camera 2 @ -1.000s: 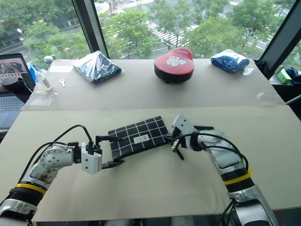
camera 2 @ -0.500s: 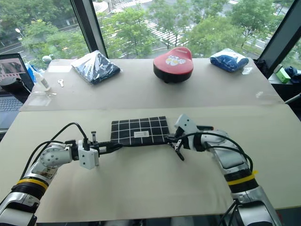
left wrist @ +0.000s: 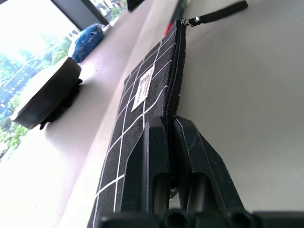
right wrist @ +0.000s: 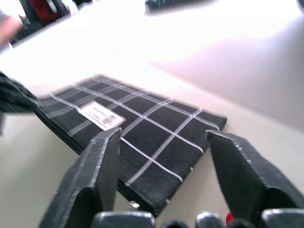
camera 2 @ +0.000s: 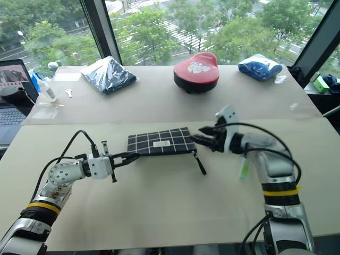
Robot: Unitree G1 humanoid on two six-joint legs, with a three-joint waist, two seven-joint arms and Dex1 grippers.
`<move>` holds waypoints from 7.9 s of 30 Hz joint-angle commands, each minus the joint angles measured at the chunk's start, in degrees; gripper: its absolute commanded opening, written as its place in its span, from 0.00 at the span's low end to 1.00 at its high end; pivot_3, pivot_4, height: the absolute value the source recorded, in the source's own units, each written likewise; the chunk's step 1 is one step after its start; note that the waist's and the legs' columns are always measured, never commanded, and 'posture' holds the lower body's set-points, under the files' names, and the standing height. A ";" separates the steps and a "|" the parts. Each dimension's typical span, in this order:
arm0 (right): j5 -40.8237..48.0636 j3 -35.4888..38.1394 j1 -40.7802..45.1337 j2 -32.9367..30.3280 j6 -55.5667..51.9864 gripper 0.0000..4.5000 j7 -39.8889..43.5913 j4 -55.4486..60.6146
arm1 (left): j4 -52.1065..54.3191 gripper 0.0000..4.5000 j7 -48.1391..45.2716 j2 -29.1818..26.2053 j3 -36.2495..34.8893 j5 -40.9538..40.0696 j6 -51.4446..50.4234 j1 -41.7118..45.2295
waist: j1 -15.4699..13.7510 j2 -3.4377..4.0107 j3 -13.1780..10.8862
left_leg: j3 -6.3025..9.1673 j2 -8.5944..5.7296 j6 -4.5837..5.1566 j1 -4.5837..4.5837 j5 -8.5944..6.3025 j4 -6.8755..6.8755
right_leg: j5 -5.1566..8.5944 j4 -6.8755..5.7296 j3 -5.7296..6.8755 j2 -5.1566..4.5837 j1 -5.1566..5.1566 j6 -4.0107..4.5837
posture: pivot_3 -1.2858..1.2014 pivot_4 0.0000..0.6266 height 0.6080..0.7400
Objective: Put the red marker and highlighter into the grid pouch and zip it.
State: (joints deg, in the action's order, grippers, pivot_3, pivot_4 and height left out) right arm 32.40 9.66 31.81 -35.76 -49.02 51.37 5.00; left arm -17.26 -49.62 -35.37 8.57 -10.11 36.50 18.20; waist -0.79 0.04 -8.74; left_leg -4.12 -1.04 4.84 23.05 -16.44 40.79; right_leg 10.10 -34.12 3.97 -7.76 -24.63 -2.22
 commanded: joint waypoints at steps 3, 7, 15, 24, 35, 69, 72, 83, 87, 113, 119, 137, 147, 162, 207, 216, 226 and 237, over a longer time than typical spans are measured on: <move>-3.66 -1.13 -9.41 -8.39 3.80 0.73 1.36 6.71 | 10.89 0.00 3.27 1.97 -1.65 -2.76 -13.71 -1.90 | 0.11 -0.03 0.02 | 0.00 0.00 0.08 -0.03 -0.05 -0.01 | 0.00 0.02 0.05 0.01 0.15 -0.03 | 0.52 0.24 1.00; -6.24 -5.18 -11.99 -6.67 3.97 0.73 -3.15 10.78 | 14.67 0.00 4.50 3.15 -1.75 -1.68 -19.31 -2.09 | 0.79 -0.04 0.01 | -0.14 0.00 0.08 -0.07 -0.04 0.00 | 0.01 0.02 -0.05 0.04 0.13 -0.07 | 0.52 0.24 1.00; -11.44 -11.63 -7.53 1.27 4.32 0.73 -11.14 7.42 | 16.31 0.00 4.82 4.25 -2.02 0.29 -22.80 -1.38 | 0.49 -0.06 0.00 | -0.06 0.02 -0.06 -0.20 0.04 0.01 | 0.00 -0.01 -0.10 0.11 0.15 -0.04 | 0.52 0.24 1.00; -14.33 -12.62 -4.09 2.36 7.86 0.73 -12.03 -0.41 | 18.40 0.00 5.88 5.34 -2.18 0.90 -24.01 -2.54 | 0.21 -0.06 0.00 | -0.05 -0.01 -0.03 -0.15 0.02 0.05 | 0.00 0.05 -0.09 0.11 0.16 -0.04 | 0.52 0.24 1.00; -15.58 -13.62 -1.11 4.73 10.00 0.57 -10.58 -3.95 | 18.86 0.00 6.16 6.08 -2.52 0.97 -24.81 -2.32 | 0.21 -0.06 0.00 | -0.05 0.00 -0.03 -0.15 0.03 0.05 | 0.00 0.03 -0.09 0.15 0.18 -0.04 | 0.52 0.24 1.00; -14.44 -25.85 11.86 17.09 9.65 0.01 1.44 -2.66 | 18.66 0.00 5.04 7.06 -2.11 1.99 -24.65 -1.14 | 0.98 -0.05 -0.01 | -0.01 -0.01 -0.08 -0.10 0.05 0.02 | -0.01 -0.05 -0.06 0.19 0.16 -0.05 | 0.52 0.24 1.00; -18.47 -31.08 11.07 15.47 11.77 0.01 3.54 -4.76 | 18.35 0.00 4.85 7.30 -2.16 2.04 -24.56 -0.69 | 1.08 -0.04 -0.01 | -0.01 0.01 -0.09 -0.11 0.06 -0.01 | 0.00 -0.07 -0.05 0.21 0.13 -0.05 | 0.52 0.24 1.00; -23.32 -27.97 14.22 13.88 17.79 0.01 2.03 -14.05 | 18.90 0.00 4.25 7.60 -2.68 1.76 -24.76 -1.24 | 1.49 -0.04 -0.01 | -0.02 0.00 -0.14 -0.08 0.09 -0.02 | 0.00 -0.05 -0.04 0.23 0.09 -0.05 | 0.52 0.24 1.00; -22.70 -29.12 12.19 13.33 16.78 0.01 4.64 -10.31 | 18.85 0.00 4.05 7.86 -2.79 1.78 -24.85 -1.06 | 1.53 -0.04 -0.01 | -0.03 0.01 -0.15 -0.09 0.09 -0.04 | 0.00 -0.05 -0.04 0.24 0.09 -0.05 | 0.52 0.24 1.00; -0.52 -9.82 0.91 3.76 -3.49 0.92 8.82 13.47 | 20.04 0.00 5.23 9.30 -3.26 2.24 -25.26 -2.60 | 1.01 -0.05 -0.01 | 0.07 0.03 -0.16 0.00 0.10 -0.05 | 0.00 0.01 0.00 0.23 0.09 -0.05 | 0.52 0.24 1.00; -2.51 2.79 -9.80 -8.21 -3.58 0.92 1.96 20.51 | 21.04 0.00 6.11 9.76 -3.46 2.25 -25.60 -3.69 | 0.09 -0.07 -0.02 | 0.12 -0.01 0.03 0.06 -0.03 0.05 | 0.00 0.11 -0.02 0.08 0.10 -0.05 | 0.52 0.24 1.00; -12.75 12.00 -25.78 -3.40 -18.26 0.92 -28.83 24.16 | 16.50 0.00 6.01 13.92 -1.44 2.42 -24.40 -0.85 | -0.15 -0.10 -0.03 | 0.10 -0.10 0.15 -0.07 -0.08 0.18 | -0.01 0.04 -0.09 -0.04 0.23 -0.07 | 0.52 0.24 1.00; -14.07 10.42 -23.28 0.31 -17.42 0.92 -33.67 18.69 | 15.52 0.00 5.88 14.23 -1.57 2.30 -23.95 -0.26 | -0.02 -0.10 -0.03 | 0.10 -0.04 0.12 -0.08 -0.06 0.16 | -0.01 0.05 -0.08 0.10 0.24 -0.07 | 0.52 0.24 1.00; -16.51 5.89 -26.90 1.62 -14.49 0.69 -34.45 15.42 | 16.82 0.00 6.72 13.36 -2.31 2.39 -24.21 -1.53 | -0.21 -0.21 0.04 | 0.12 -0.03 0.23 -0.21 -0.12 0.17 | 0.00 0.05 -0.10 0.12 0.38 -0.08 | 0.52 0.24 1.00; -24.33 -15.87 -7.80 -15.13 26.71 0.23 0.95 9.22 | 18.65 0.00 7.15 13.31 -2.58 2.17 -25.56 -1.36 | -0.30 -0.29 0.02 | 0.14 -0.04 0.07 -0.07 -0.03 0.18 | 0.03 0.11 -0.17 0.11 0.26 -0.10 | 0.52 0.24 1.00; -25.05 -16.39 -6.48 -14.09 26.97 0.23 1.62 6.88 | 19.27 0.00 7.25 13.27 -2.43 2.26 -25.69 -1.81 | -0.05 -0.29 0.02 | 0.14 -0.03 0.06 -0.10 -0.03 0.16 | 0.03 0.09 -0.16 0.12 0.25 -0.10 | 0.52 0.24 1.00; -32.74 -24.69 2.32 -11.48 28.18 0.23 4.05 -0.35 | 17.71 0.00 6.13 13.02 -1.30 3.24 -24.06 -1.08 | 0.13 -0.29 0.02 | 0.13 -0.03 0.05 -0.11 -0.02 0.15 | 0.03 0.08 -0.17 0.14 0.23 -0.09 | 0.52 0.24 1.00; -41.69 -32.70 9.44 -4.91 35.78 0.23 3.76 -0.43 | 16.98 0.00 6.01 13.15 -0.97 3.06 -23.46 -0.38 | 0.10 -0.28 0.02 | 0.13 -0.05 0.02 -0.05 0.00 0.15 | 0.03 0.07 -0.14 0.14 0.21 -0.09 | 0.52 0.24 1.00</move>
State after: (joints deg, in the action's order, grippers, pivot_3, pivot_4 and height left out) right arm -7.72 -22.34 40.84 -40.66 -17.79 55.28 1.83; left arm -1.04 -43.49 -22.32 7.72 -6.73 11.52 16.98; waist -0.68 -0.24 -8.72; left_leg -3.99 -1.09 4.86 23.00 -16.44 40.94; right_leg 10.13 -34.05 3.83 -7.62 -24.43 -2.32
